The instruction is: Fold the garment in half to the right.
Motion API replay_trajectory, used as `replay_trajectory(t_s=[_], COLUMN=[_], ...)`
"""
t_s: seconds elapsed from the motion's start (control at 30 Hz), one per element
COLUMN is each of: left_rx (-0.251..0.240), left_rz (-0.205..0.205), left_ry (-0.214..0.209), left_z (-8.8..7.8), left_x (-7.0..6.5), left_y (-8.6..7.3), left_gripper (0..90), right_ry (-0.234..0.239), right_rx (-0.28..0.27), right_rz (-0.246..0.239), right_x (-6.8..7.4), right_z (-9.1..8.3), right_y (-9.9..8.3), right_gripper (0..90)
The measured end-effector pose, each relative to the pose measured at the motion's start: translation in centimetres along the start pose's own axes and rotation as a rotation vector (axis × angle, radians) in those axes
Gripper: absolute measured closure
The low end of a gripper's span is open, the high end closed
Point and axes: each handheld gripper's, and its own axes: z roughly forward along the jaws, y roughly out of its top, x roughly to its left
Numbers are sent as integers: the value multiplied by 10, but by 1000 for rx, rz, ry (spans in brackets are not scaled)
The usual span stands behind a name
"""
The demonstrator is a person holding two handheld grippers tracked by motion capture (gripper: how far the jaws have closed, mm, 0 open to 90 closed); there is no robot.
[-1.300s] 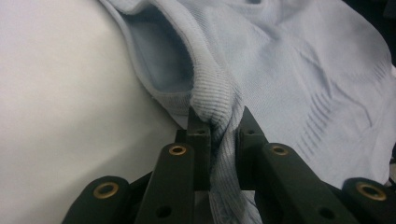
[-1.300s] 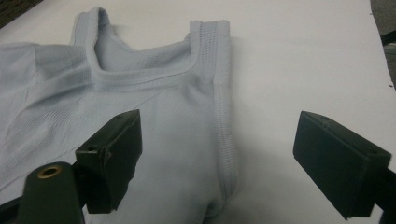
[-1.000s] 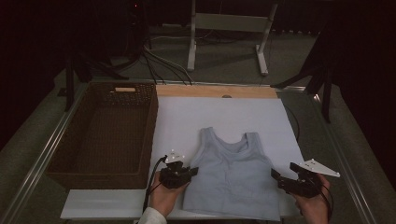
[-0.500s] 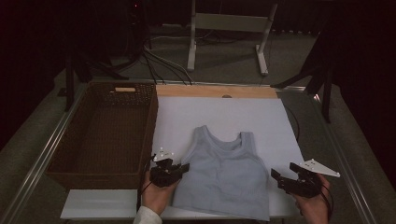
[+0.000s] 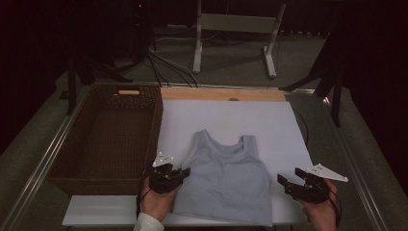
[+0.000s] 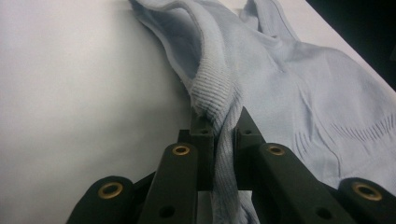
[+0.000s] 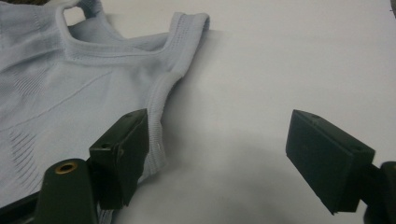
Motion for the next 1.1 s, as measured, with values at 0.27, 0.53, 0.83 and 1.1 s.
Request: replay_trajectory(t_s=[0.27, 0.53, 0.83, 1.1], left_rx=[17, 49, 41, 52], left_rz=[-1, 34, 47, 65], left_ry=[-21, -32, -83, -103], left_z=[-6, -4, -3, 3], left_x=[-5, -11, -21, -28], left_y=[2, 7, 18, 24], left_gripper=[820, 812, 811, 807], right_ry=[1, 5, 7, 10], right_rx=[-1, 1, -1, -5], right_rz=[0, -11, -7, -7], right_x=[0, 2, 2, 2], right_z=[0, 1, 1, 1], right_y=[0, 0, 0, 0], right_gripper=[212, 211, 207, 205])
